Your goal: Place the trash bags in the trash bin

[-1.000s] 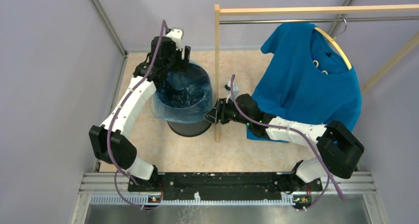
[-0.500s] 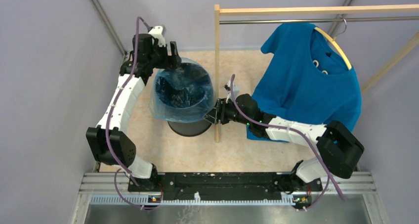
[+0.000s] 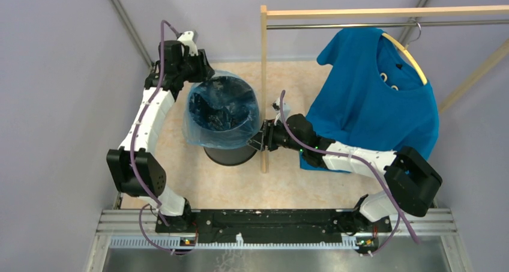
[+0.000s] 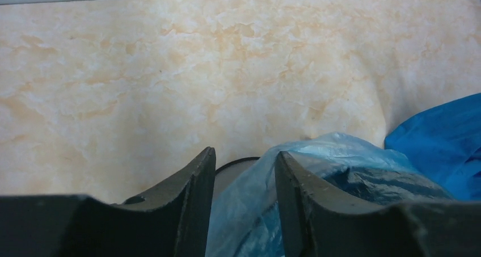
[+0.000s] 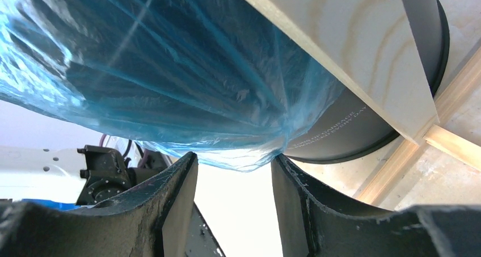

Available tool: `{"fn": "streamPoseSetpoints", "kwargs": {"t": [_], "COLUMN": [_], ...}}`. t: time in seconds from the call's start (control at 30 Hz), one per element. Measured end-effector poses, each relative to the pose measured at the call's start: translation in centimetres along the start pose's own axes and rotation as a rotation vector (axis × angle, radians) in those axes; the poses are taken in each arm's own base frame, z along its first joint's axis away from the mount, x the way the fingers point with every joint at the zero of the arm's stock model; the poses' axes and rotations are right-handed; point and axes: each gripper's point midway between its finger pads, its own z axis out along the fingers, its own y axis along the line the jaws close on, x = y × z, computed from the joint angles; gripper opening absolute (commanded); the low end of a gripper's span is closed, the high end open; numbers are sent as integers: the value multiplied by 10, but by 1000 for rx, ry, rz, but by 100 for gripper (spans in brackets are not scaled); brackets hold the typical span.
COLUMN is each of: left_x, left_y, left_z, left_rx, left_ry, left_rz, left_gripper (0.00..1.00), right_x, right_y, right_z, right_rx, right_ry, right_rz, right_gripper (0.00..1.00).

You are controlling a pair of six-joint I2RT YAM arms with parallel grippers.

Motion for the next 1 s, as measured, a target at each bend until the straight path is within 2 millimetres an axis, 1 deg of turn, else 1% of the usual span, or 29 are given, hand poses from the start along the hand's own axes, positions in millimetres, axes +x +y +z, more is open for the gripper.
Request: {"fn": "streamPoseSetpoints", "kwargs": {"t": [0.07, 0.13, 0.2, 0.3, 0.6, 0.67, 0.77, 0.87, 1.0], "left_x": [5, 12, 15, 18, 22, 26, 43, 45, 49], "left_y": [4, 10, 15, 19, 20, 22, 29, 32, 34], "left_z": [8, 19, 31, 39, 44, 45, 46, 44, 40], "left_rx": [4, 6, 11, 15, 27, 22, -2, -15, -28], "left_ry": [18, 43, 48, 53, 61, 66, 108, 116, 127], "left_rz": [-21, -41, -60, -82, -96, -99, -124, -127, -126], "left_gripper": [40, 39, 38, 39, 40, 40, 42, 44, 49], "right_x": [0, 1, 3, 6, 14, 14, 18, 19, 12], "right_y": [0, -1, -2, -5, -13, -14, -14, -15, -10], "right_z": [0, 1, 2, 5, 11, 11, 10, 9, 1], "right_rx": [0, 0, 3, 8, 26, 28, 23, 30, 35], "right_ry": [1, 4, 9, 15, 35, 37, 54, 60, 42], "right_rz": [0, 1, 2, 7, 15, 15, 15, 16, 5], "right_gripper": [51, 51, 51, 51, 50, 50, 50, 50, 51]}}
